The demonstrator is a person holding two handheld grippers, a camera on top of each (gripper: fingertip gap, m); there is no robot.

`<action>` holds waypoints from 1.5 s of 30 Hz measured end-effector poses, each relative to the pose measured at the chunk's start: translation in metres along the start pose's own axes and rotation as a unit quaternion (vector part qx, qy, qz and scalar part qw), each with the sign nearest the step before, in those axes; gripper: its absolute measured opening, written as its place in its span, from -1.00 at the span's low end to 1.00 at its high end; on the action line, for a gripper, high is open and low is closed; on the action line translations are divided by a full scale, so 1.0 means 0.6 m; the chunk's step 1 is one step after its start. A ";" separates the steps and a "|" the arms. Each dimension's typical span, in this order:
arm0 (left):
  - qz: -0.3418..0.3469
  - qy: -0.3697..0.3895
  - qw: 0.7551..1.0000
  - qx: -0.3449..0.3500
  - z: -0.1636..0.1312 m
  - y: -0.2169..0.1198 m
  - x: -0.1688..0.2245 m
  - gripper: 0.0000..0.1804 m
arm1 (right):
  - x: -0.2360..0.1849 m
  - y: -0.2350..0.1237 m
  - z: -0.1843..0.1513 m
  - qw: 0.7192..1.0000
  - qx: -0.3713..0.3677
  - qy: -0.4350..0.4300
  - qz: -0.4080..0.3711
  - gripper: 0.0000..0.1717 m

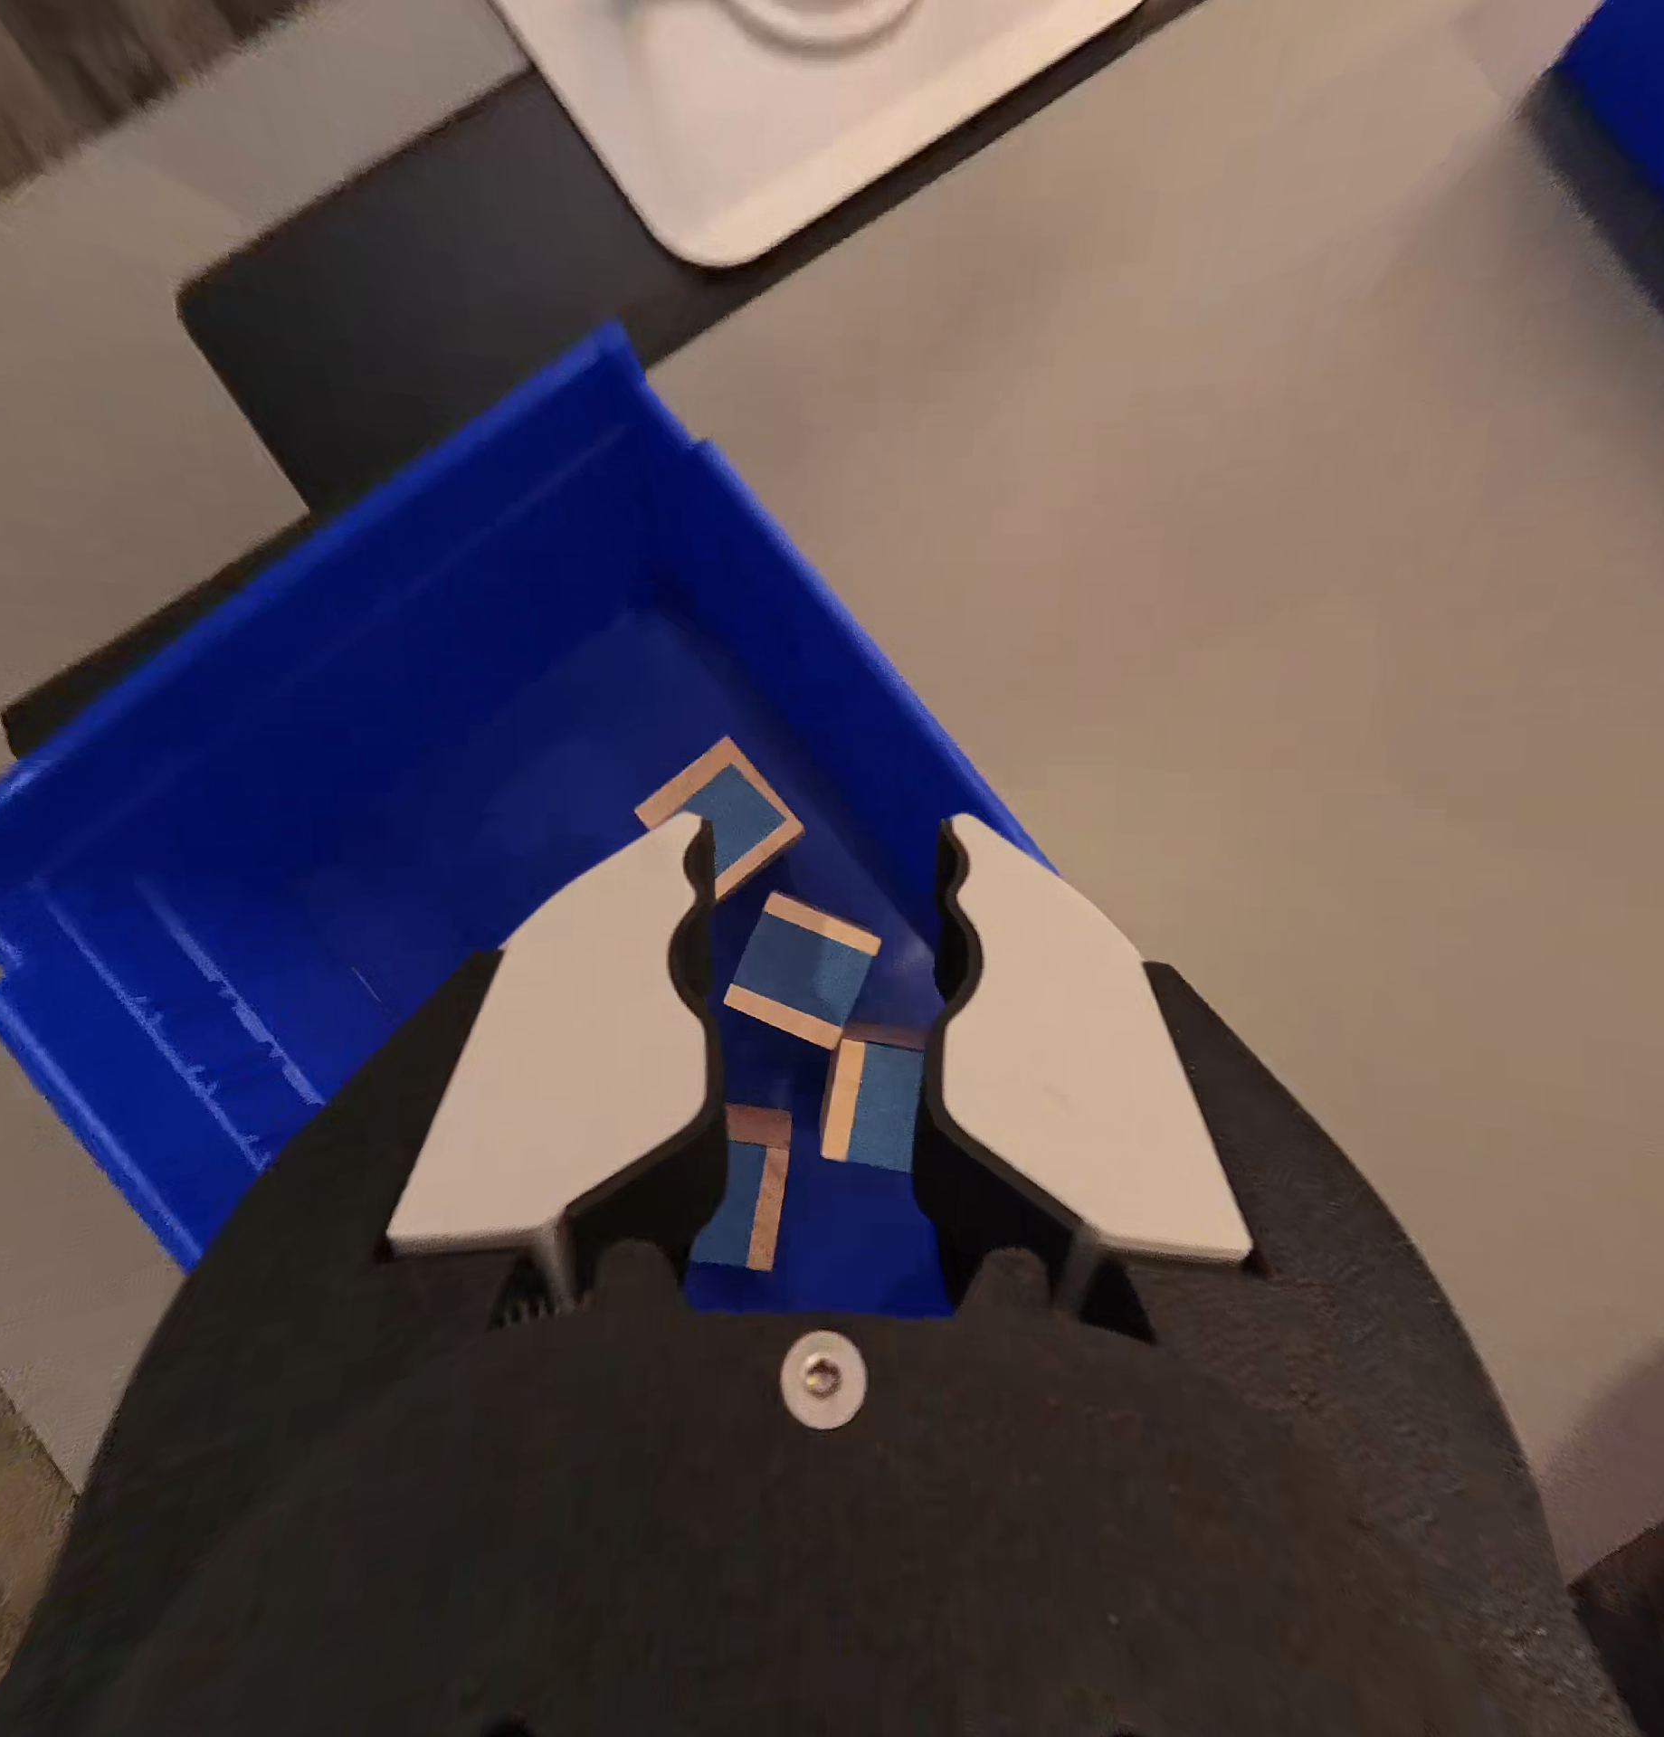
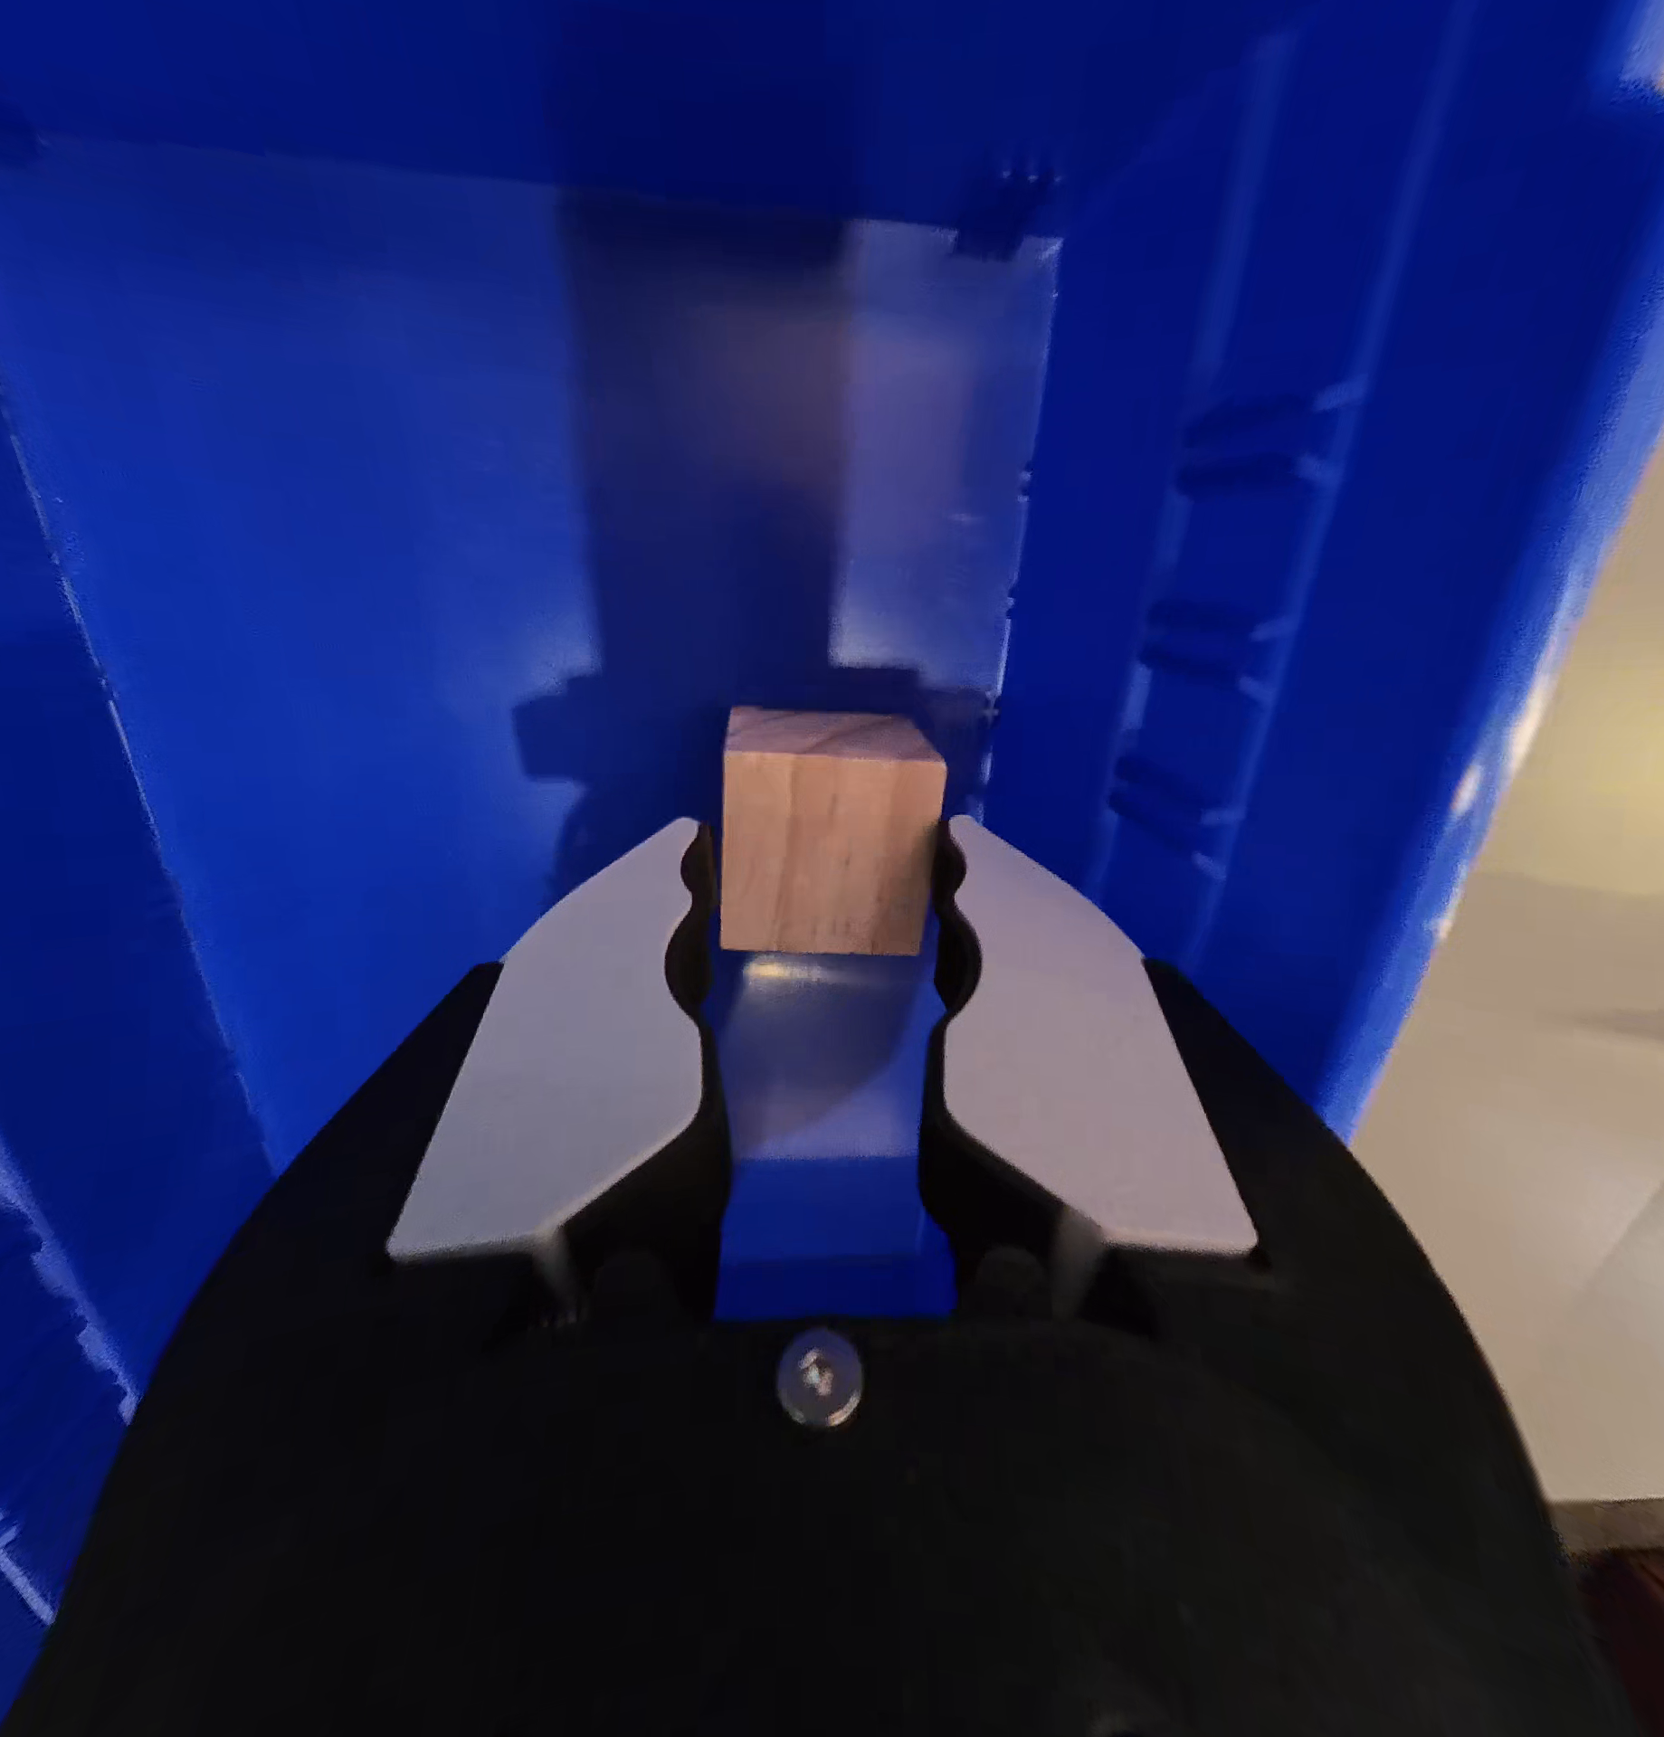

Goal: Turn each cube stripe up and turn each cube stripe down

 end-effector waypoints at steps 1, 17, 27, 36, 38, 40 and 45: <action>0.002 -0.001 1.000 -0.011 -0.003 0.016 -0.003 -0.55 | -0.001 0.000 -0.001 1.000 -0.005 -0.006 -0.005 -0.44; 0.100 -0.102 0.977 -0.160 -0.065 0.143 -0.057 -0.33 | -0.041 -0.098 0.020 0.992 0.112 -0.060 -0.011 -0.26; 0.049 -0.135 0.971 -0.191 -0.083 0.154 -0.048 -0.44 | -0.049 -0.099 0.018 0.990 0.107 -0.087 -0.030 -0.29; 0.024 -0.143 0.989 0.012 -0.018 -0.014 -0.073 -0.46 | -0.094 -0.274 0.082 0.898 0.425 -0.091 -0.065 -0.29; -0.056 -0.124 0.984 0.115 0.020 -0.071 -0.034 -0.46 | -0.179 -0.331 0.073 0.830 0.529 -0.176 0.011 -0.26; -0.165 -0.095 0.959 0.209 0.059 -0.120 0.024 -0.46 | -0.271 -0.374 0.041 0.743 0.613 -0.257 0.083 -0.21; -0.332 -0.003 0.910 0.246 0.107 -0.143 0.154 -0.47 | -0.475 -0.415 -0.091 0.573 0.679 -0.341 0.308 -0.16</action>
Point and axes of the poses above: each gripper's, where its closed fingertips meet, y out along the fingers, z out of its top, x = y × z across the jaws, the point moved 3 cm from there along -y, back along the fingers, and after that the axes turned 10 degrees about y, right-handed, at the moved point
